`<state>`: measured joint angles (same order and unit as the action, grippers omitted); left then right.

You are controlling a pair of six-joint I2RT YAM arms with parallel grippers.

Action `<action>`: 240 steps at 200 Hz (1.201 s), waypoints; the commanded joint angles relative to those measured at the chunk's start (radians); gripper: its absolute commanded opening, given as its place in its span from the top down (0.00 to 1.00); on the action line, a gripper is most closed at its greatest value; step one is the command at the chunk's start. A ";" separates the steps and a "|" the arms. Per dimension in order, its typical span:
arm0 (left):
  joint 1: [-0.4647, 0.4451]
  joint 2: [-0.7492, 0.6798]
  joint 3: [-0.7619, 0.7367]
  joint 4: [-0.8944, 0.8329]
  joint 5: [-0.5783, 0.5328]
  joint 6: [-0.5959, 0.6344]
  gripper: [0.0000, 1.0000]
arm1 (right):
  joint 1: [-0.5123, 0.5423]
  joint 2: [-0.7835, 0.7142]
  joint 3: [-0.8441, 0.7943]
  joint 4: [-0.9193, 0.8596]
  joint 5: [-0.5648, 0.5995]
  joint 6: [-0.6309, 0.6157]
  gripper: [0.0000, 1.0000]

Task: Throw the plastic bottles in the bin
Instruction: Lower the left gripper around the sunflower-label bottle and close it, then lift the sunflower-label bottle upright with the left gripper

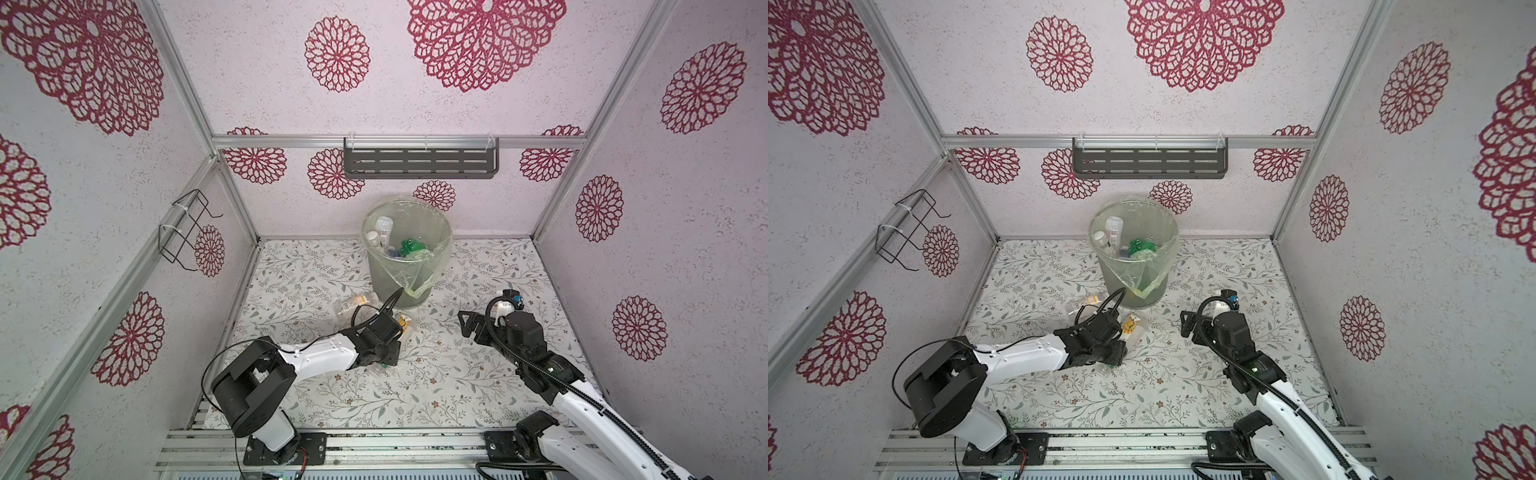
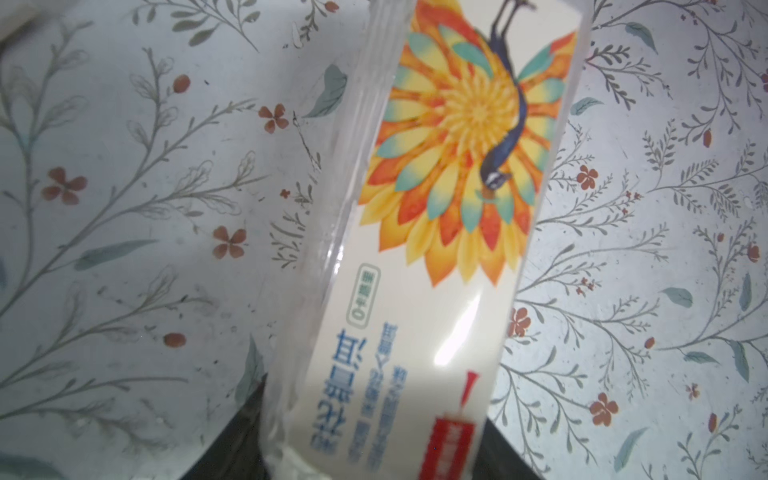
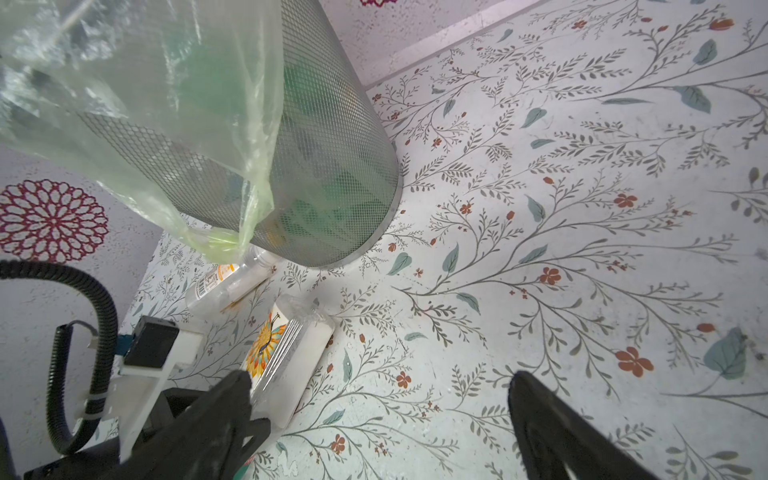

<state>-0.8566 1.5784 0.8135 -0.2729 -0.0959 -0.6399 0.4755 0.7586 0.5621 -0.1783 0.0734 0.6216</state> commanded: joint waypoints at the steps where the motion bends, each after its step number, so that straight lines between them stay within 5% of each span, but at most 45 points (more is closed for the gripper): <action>1: -0.014 -0.069 -0.030 0.037 -0.008 -0.050 0.51 | -0.005 -0.018 -0.023 0.042 -0.003 0.024 0.01; 75: -0.019 -0.285 -0.148 0.047 -0.017 -0.141 0.55 | -0.005 0.032 -0.034 0.103 -0.014 0.067 0.01; 240: 0.050 -0.573 -0.149 -0.058 -0.007 -0.219 0.55 | -0.006 0.068 -0.030 0.130 -0.053 0.126 0.01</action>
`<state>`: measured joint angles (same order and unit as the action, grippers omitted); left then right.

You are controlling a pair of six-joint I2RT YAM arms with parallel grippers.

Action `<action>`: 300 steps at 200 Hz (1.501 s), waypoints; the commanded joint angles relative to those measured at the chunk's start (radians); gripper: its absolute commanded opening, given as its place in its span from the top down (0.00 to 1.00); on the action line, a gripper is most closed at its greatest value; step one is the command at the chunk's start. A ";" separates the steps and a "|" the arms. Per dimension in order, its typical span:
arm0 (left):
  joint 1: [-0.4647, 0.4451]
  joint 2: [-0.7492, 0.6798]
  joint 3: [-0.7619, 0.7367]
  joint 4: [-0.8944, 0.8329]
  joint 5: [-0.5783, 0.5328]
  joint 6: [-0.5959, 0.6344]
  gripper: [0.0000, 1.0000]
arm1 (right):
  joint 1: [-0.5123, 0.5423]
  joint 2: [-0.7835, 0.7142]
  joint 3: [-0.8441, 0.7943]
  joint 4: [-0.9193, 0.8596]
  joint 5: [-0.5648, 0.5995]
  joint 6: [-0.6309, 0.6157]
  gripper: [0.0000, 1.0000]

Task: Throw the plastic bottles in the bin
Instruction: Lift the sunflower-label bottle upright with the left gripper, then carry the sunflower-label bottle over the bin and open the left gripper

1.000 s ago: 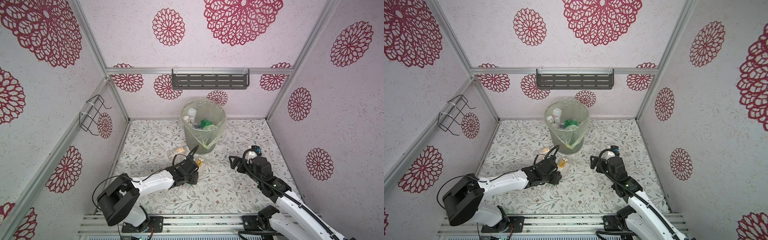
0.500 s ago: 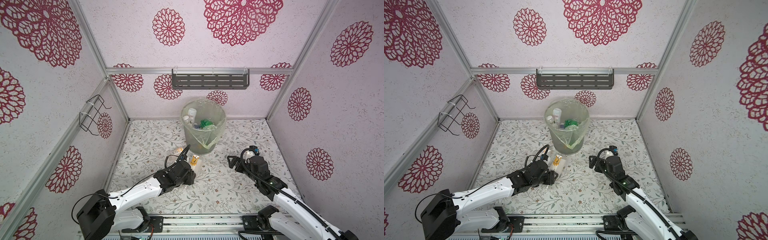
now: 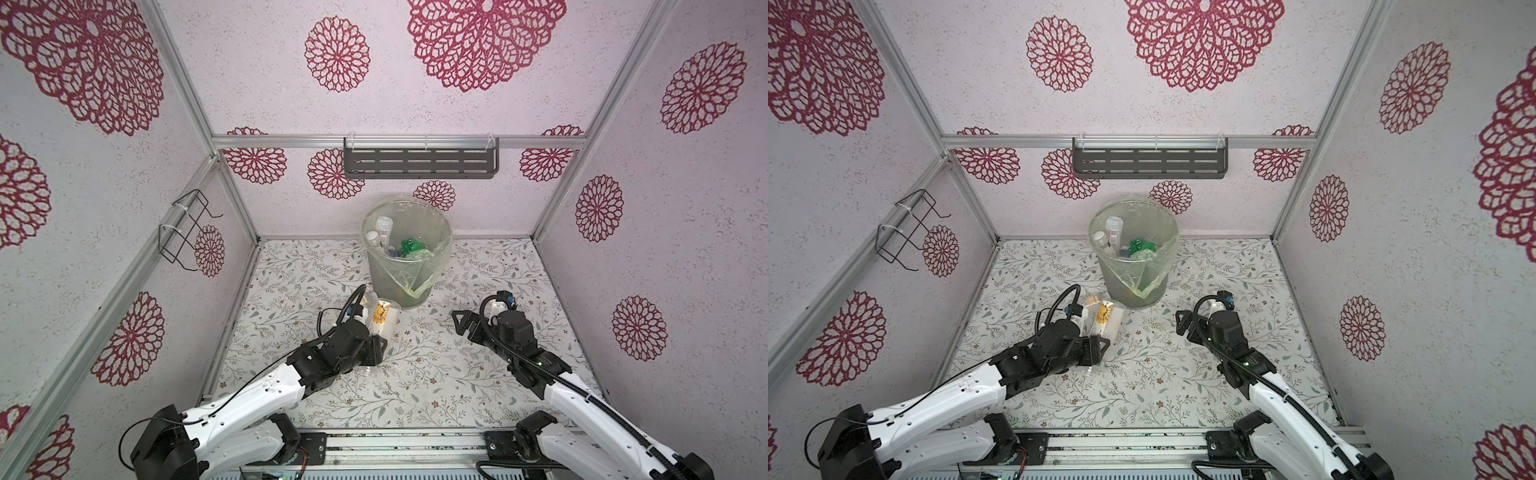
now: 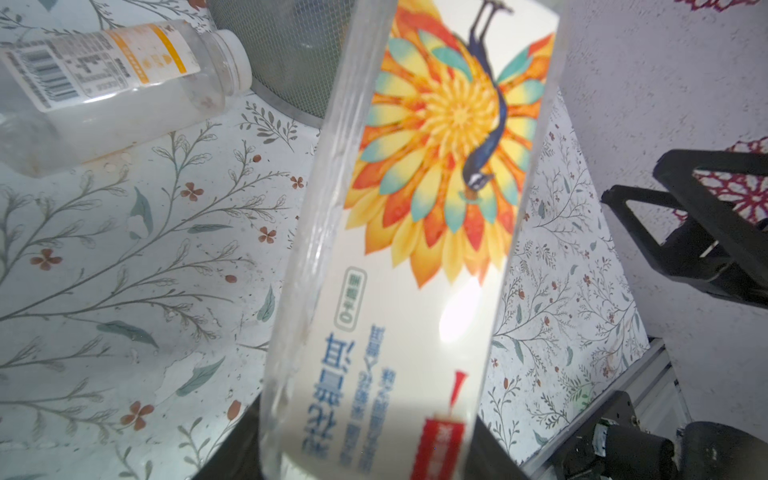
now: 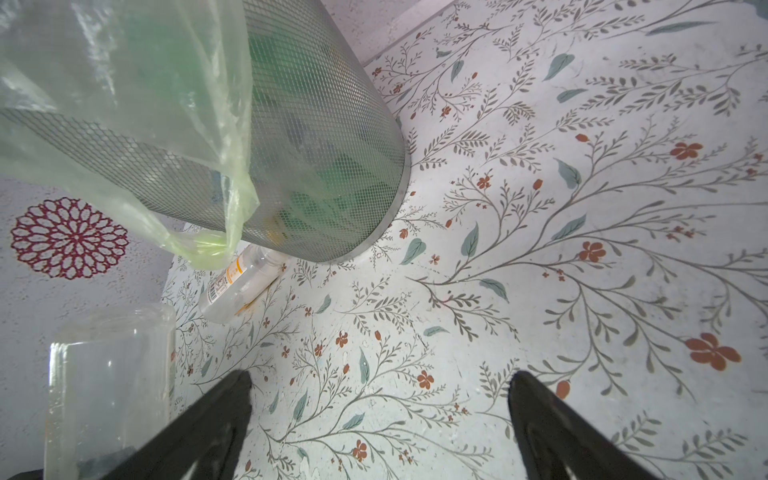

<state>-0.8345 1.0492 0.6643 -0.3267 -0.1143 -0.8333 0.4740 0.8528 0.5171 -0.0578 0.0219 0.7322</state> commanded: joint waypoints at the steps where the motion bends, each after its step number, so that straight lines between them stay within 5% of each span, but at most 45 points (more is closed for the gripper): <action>1: 0.029 -0.046 0.000 -0.004 0.012 -0.026 0.55 | -0.005 -0.026 0.015 0.009 0.000 0.014 0.01; 300: 0.257 -0.370 0.040 -0.029 0.087 -0.050 0.58 | -0.004 -0.041 0.026 -0.005 -0.002 0.031 0.01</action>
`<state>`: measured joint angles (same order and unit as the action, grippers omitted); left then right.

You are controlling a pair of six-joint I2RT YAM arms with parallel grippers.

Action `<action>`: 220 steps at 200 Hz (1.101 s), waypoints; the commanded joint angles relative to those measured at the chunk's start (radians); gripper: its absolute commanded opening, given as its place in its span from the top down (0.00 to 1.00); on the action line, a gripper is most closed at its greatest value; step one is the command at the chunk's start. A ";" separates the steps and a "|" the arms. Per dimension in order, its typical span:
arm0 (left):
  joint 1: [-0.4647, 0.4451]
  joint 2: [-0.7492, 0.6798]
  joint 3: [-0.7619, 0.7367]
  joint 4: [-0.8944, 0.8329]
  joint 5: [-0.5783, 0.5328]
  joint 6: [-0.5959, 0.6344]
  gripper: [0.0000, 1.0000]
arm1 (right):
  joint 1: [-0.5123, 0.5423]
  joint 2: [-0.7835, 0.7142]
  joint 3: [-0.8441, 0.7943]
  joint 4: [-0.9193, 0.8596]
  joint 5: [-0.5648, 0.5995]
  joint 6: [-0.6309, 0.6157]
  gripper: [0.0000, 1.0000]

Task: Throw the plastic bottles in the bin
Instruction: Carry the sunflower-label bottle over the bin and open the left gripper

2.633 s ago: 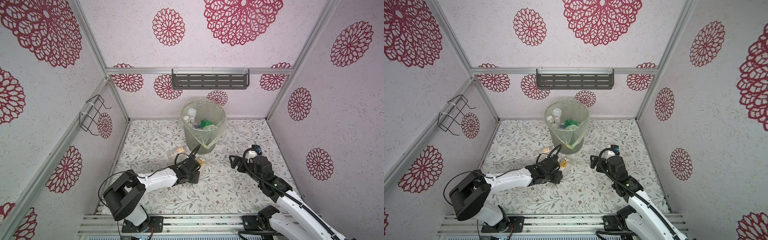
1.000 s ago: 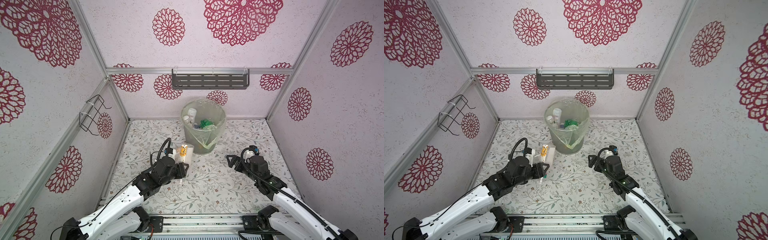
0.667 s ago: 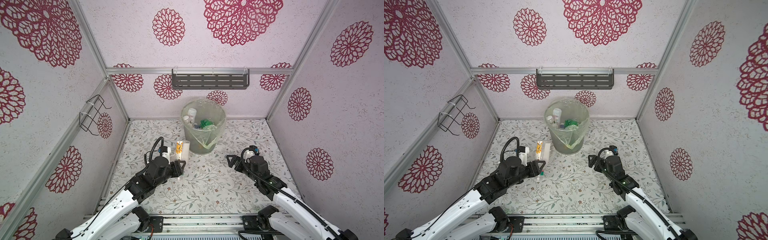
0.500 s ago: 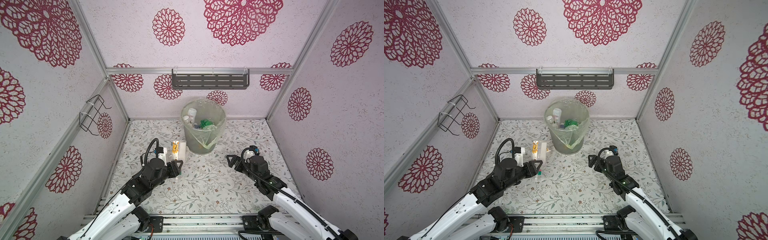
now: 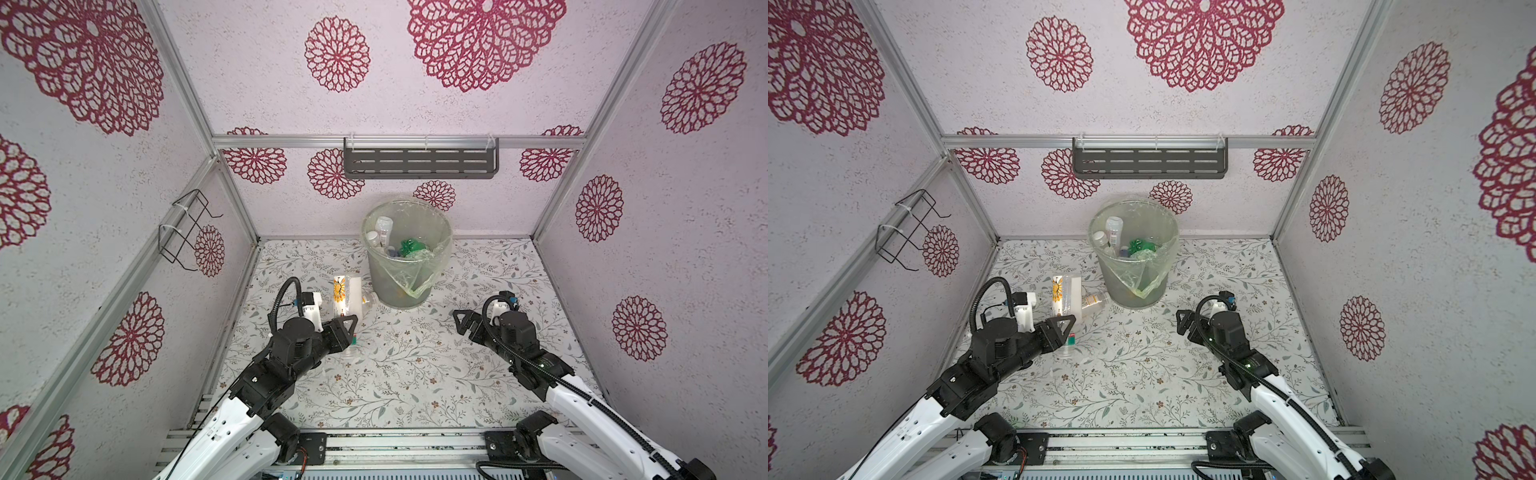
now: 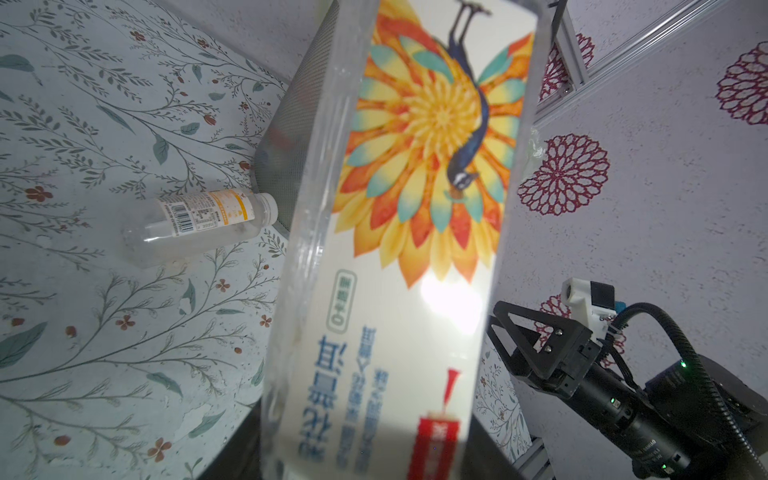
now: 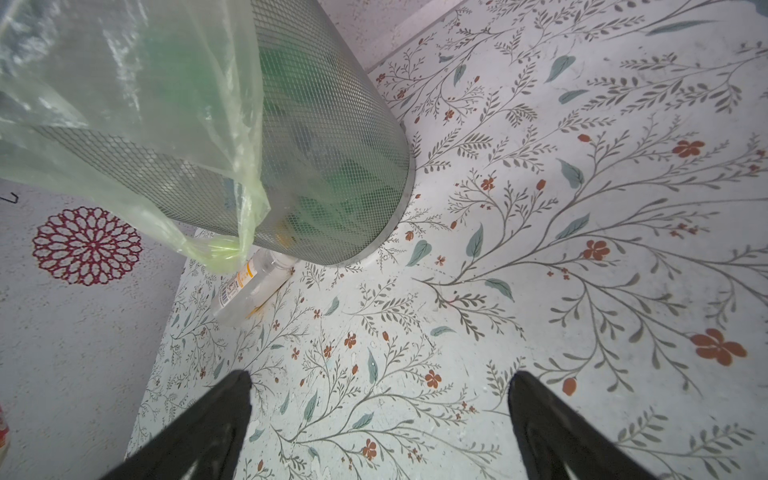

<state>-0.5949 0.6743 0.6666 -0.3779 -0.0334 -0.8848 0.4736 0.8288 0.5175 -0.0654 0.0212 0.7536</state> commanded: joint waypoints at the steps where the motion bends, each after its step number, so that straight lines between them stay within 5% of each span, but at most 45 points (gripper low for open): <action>1: 0.020 0.008 0.041 0.020 0.006 0.002 0.58 | -0.004 -0.017 0.026 0.004 0.000 0.009 0.01; 32: 0.042 0.147 0.234 -0.026 0.030 0.052 0.58 | -0.004 -0.023 0.024 0.003 0.000 0.009 0.01; 71: 0.045 0.494 0.651 -0.072 0.102 0.125 0.53 | -0.003 -0.031 0.017 0.009 -0.004 0.015 0.01; 91: 0.054 0.764 0.959 -0.170 0.135 0.137 0.38 | -0.004 -0.043 0.013 0.008 0.001 0.017 0.01; 116: 0.076 1.032 1.279 -0.292 0.201 0.147 0.01 | -0.005 -0.060 0.024 -0.010 0.007 0.013 0.01; 130: 0.103 1.086 1.388 -0.343 0.234 0.136 0.03 | -0.004 -0.076 0.029 -0.020 0.008 0.013 0.01; 173: 0.202 0.953 1.385 -0.387 0.301 0.129 0.03 | -0.005 -0.112 0.029 -0.042 0.024 0.001 0.01; 220: 0.296 0.683 1.075 -0.392 0.222 0.136 0.03 | -0.006 -0.082 0.013 -0.018 0.019 -0.006 0.01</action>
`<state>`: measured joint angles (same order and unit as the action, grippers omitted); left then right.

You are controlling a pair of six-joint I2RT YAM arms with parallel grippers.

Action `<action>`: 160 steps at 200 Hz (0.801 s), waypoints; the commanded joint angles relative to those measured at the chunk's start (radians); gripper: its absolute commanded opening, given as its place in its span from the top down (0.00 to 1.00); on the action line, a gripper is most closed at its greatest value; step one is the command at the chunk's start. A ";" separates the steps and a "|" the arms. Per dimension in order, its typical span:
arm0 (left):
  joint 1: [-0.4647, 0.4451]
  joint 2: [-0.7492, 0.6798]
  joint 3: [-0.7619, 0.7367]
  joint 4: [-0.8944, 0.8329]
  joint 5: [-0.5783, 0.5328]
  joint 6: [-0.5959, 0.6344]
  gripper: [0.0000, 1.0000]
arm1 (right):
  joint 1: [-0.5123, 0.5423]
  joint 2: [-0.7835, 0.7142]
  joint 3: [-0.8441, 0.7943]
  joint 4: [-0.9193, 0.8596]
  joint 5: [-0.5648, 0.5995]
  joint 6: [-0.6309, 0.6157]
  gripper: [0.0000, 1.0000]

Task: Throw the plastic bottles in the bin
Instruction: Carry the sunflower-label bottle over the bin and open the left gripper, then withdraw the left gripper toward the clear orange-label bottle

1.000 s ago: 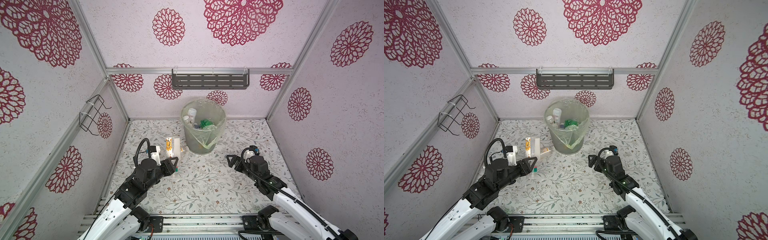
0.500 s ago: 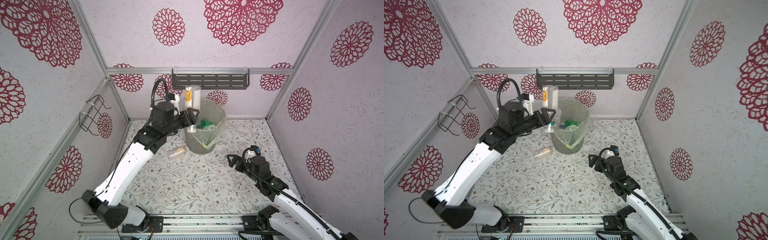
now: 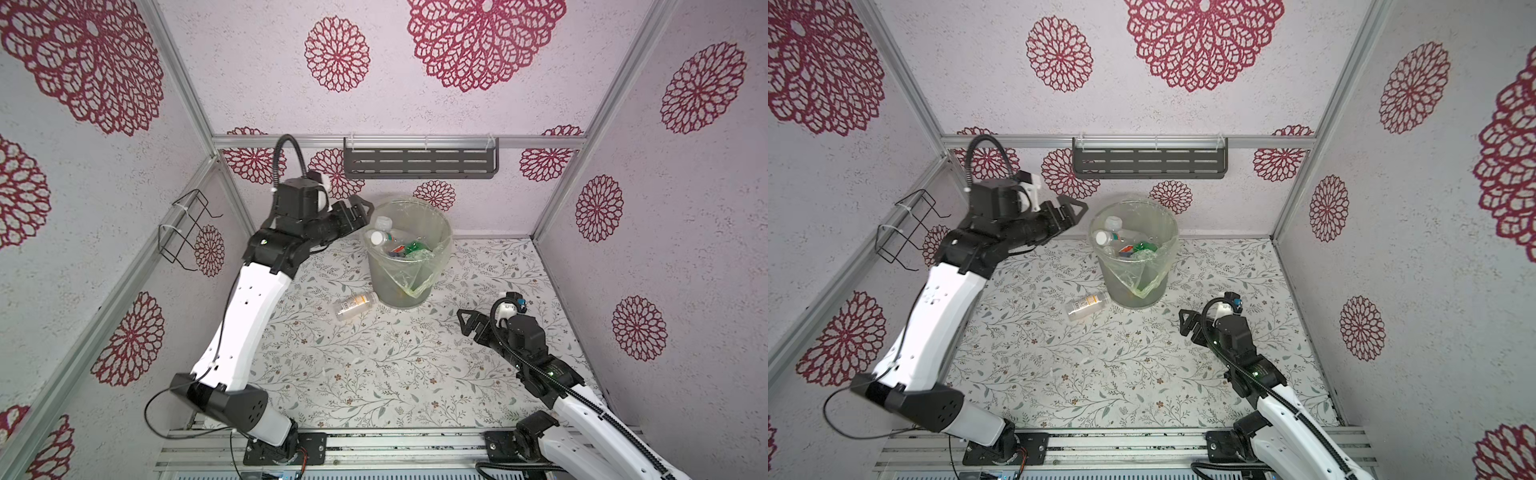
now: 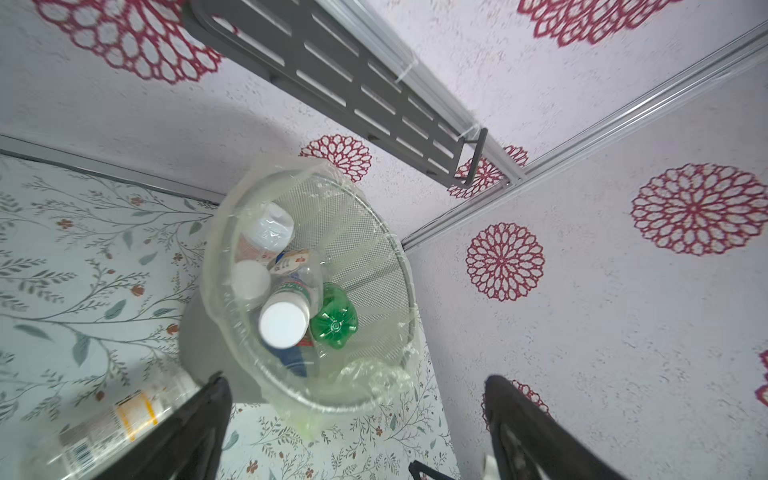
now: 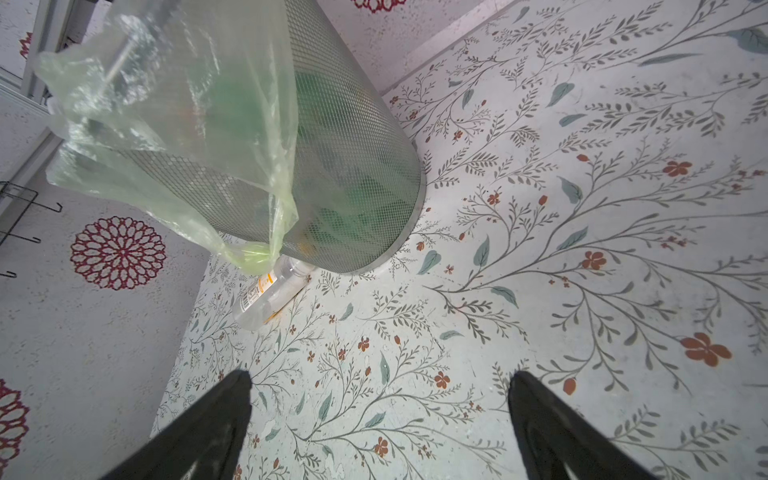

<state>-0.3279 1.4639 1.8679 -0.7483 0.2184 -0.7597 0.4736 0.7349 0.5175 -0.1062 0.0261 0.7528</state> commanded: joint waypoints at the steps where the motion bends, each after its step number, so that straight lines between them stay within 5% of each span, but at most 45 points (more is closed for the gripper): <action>1: 0.031 -0.110 -0.134 -0.021 -0.031 0.010 0.03 | -0.005 0.013 0.013 0.024 0.012 -0.004 0.01; 72: 0.090 -0.244 -0.542 0.038 -0.087 -0.046 0.03 | -0.004 0.025 0.010 0.030 0.009 -0.002 0.01; 160: 0.092 -0.212 -0.741 0.133 -0.125 0.067 0.03 | -0.004 -0.016 -0.034 0.022 0.019 0.002 0.01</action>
<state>-0.2428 1.2427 1.1652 -0.6987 0.0902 -0.7574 0.4736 0.7357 0.4923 -0.0959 0.0254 0.7532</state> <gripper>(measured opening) 0.973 0.989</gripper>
